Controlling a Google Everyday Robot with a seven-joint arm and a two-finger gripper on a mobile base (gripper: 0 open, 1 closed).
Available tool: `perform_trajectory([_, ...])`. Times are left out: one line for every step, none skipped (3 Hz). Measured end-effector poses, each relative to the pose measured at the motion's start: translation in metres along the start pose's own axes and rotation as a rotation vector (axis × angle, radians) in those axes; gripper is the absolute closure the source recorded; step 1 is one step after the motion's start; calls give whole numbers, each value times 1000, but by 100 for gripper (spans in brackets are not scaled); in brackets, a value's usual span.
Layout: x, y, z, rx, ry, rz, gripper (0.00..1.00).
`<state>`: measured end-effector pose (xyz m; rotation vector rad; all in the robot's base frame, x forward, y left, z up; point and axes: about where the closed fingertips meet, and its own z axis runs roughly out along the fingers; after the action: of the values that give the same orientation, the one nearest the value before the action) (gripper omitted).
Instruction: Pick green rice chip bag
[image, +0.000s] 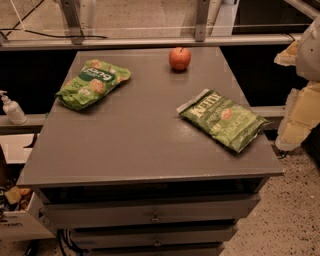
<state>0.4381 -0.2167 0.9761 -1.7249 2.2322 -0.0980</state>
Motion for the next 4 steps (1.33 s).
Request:
perform_trajectory([0, 0, 0, 0, 0, 0, 0])
perform_trajectory([-3, -3, 1, 11, -24, -3, 0])
perform_trajectory([-15, -13, 20, 2, -102, -3, 0])
perform_trajectory([-46, -24, 49, -10, -233, -15, 0])
